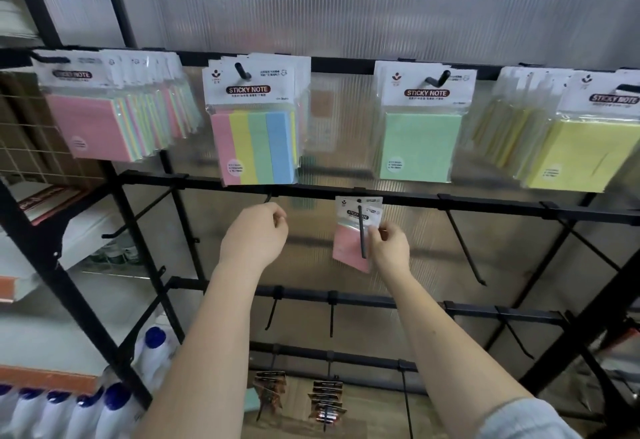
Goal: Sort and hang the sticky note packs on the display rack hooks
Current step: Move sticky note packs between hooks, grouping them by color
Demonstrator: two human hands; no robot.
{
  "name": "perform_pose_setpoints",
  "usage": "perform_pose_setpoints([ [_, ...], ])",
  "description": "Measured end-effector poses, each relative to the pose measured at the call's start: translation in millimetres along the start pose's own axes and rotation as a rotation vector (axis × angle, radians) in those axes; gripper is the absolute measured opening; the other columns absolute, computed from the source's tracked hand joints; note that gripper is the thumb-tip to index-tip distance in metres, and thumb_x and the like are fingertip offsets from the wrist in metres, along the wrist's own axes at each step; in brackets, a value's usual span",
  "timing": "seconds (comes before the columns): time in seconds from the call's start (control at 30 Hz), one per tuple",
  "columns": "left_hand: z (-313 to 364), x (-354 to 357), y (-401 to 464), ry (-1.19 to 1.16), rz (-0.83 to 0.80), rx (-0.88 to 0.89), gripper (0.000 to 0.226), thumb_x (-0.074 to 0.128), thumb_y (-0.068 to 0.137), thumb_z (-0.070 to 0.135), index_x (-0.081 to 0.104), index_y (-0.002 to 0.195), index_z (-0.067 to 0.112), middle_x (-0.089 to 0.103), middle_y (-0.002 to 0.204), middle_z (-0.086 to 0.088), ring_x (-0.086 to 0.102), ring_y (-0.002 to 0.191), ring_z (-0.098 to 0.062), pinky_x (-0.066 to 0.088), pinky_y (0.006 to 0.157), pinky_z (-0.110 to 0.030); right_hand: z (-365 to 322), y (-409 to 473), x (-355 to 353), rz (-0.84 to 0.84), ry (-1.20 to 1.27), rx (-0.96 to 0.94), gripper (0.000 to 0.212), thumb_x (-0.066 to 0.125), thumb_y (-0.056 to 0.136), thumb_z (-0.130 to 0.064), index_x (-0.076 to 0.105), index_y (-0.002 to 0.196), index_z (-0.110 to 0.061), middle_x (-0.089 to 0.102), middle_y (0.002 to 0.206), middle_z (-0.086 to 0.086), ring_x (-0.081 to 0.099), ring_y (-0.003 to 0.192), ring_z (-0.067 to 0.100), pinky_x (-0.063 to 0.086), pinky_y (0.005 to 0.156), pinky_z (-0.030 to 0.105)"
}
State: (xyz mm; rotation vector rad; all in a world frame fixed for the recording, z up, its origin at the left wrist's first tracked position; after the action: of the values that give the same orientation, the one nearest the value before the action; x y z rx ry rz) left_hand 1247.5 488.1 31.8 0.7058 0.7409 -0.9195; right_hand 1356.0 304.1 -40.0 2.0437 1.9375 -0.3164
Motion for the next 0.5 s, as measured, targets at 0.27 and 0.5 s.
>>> perform_pose_setpoints([
  [0.27,5,-3,-18,-0.017,0.037,-0.007,0.024,0.043,0.095,0.020,0.061,0.111,0.023,0.061,0.111,0.003,0.055,0.094,-0.015,0.045,0.072,-0.029,-3,-27,-15,-0.063,-0.021,-0.073,0.020,0.044,0.100,-0.021,0.060,0.093,-0.012,0.062,0.086,0.001,0.055,0.078,0.018,0.040,0.060,0.027],
  [0.5,4,-5,-27,-0.036,0.075,-0.021,0.024,0.043,0.095,0.019,0.062,0.111,0.021,0.061,0.113,0.001,0.051,0.091,-0.014,0.042,0.071,-0.028,-8,-57,-28,-0.048,0.084,-0.076,0.031,0.041,0.099,-0.021,0.060,0.088,0.000,0.058,0.078,0.004,0.047,0.071,0.015,0.035,0.061,0.028],
])
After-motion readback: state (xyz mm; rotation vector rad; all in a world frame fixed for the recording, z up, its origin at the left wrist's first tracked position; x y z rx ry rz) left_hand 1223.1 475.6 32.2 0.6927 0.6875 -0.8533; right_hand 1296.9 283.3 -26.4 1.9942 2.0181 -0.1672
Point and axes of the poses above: each hand's wrist, its own y-axis towards the middle knuckle, its own x-axis out of the palm, z = x × y, the point moved 2 cm from there along y, towards the middle knuckle
